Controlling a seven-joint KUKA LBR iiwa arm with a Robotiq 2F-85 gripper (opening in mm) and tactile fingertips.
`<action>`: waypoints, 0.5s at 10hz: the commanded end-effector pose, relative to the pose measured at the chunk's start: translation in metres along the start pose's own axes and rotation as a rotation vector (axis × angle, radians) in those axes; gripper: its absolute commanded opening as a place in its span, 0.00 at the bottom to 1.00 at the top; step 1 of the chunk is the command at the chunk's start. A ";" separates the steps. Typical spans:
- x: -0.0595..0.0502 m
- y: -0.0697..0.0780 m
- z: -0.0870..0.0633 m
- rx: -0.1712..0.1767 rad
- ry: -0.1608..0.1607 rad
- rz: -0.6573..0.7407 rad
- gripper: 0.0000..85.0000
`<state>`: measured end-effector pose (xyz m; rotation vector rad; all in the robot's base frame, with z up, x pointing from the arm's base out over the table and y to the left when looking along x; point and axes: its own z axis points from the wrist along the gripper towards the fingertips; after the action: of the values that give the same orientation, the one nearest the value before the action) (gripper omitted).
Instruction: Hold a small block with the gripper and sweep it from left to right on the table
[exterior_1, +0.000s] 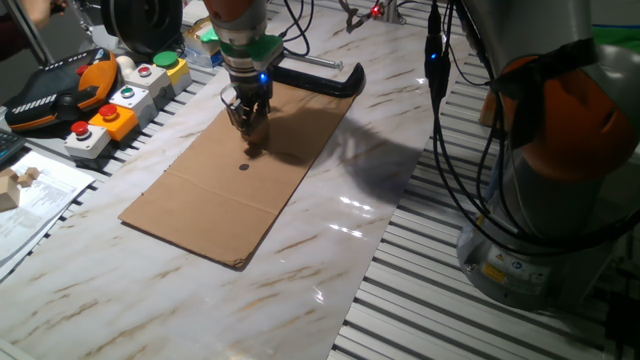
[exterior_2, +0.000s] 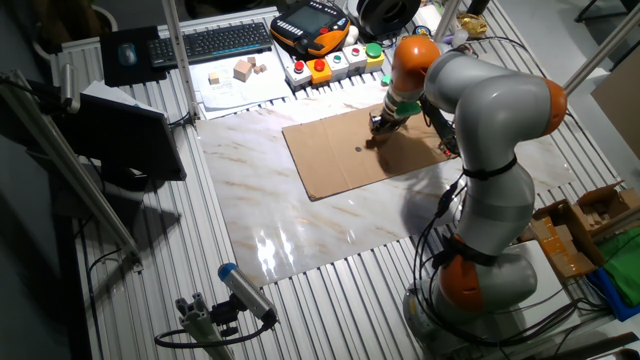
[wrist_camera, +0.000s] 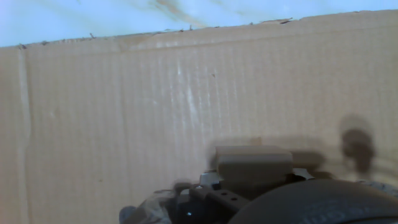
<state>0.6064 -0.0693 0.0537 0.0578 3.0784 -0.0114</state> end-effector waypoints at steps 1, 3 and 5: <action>0.000 0.001 -0.001 0.000 -0.001 0.000 0.01; 0.000 0.004 0.000 0.002 -0.001 0.000 0.01; 0.000 0.006 0.000 0.002 -0.001 0.000 0.01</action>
<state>0.6068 -0.0625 0.0536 0.0581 3.0771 -0.0143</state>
